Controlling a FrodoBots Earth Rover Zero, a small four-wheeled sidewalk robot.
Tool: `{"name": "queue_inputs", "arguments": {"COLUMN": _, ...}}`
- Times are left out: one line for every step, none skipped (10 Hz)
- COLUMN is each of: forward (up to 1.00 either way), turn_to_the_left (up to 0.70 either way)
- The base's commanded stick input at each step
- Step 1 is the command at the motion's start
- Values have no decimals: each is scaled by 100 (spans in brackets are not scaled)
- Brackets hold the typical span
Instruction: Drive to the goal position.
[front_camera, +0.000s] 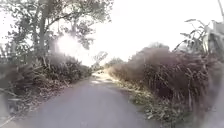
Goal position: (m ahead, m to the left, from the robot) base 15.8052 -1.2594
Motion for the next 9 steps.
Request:
{"name": "queue_inputs", "arguments": {"forward": 50, "turn_to_the_left": 1}}
{"name": "queue_inputs", "arguments": {"forward": 50, "turn_to_the_left": 1}}
{"name": "queue_inputs", "arguments": {"forward": 50, "turn_to_the_left": 1}}
{"name": "queue_inputs", "arguments": {"forward": 50, "turn_to_the_left": 1}}
{"name": "queue_inputs", "arguments": {"forward": 50, "turn_to_the_left": 1}}
{"name": "queue_inputs", "arguments": {"forward": 50, "turn_to_the_left": 1}}
{"name": "queue_inputs", "arguments": {"forward": 50, "turn_to_the_left": 1}}
{"name": "queue_inputs", "arguments": {"forward": 50, "turn_to_the_left": 1}}
{"name": "queue_inputs", "arguments": {"forward": 50, "turn_to_the_left": 1}}
